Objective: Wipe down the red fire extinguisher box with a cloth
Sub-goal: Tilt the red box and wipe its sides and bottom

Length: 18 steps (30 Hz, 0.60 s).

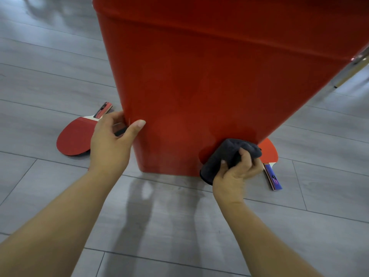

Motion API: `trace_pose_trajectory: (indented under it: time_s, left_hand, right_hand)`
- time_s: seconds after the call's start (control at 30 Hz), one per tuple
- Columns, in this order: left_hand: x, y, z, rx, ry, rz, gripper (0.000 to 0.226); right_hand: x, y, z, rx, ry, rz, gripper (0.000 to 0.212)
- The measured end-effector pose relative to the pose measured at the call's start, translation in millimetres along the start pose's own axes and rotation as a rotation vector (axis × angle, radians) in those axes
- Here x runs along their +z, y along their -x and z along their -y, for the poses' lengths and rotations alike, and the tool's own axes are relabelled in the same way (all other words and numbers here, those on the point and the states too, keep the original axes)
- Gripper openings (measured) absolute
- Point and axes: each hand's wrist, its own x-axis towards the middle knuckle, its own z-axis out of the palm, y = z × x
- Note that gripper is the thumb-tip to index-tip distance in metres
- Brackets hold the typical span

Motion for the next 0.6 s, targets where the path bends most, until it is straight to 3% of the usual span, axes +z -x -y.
trace_pose_trajectory:
  time_s: [0.13, 0.23, 0.33, 0.6]
  left_hand:
    - [-5.4, -6.1, 3.7, -0.013, -0.016, 0.003, 0.022]
    - [-9.0, -10.5, 6.3, -0.01, -0.021, 0.003, 0.021]
    - [-10.2, -13.3, 8.8, 0.0, -0.009, 0.006, 0.02]
    - [-9.7, -14.0, 12.4, 0.025, 0.062, 0.029, 0.022]
  right_hand:
    - [23.3, 19.3, 9.0, -0.3, 0.106, 0.137, 0.043]
    - [44.7, 27.9, 30.3, -0.458, 0.193, 0.109, 0.051]
    - [64.7, 39.1, 51.6, -0.656, 0.234, 0.13, 0.031]
    - [104.6, 69.1, 61.9, -0.862, 0.324, 0.331, 0.046]
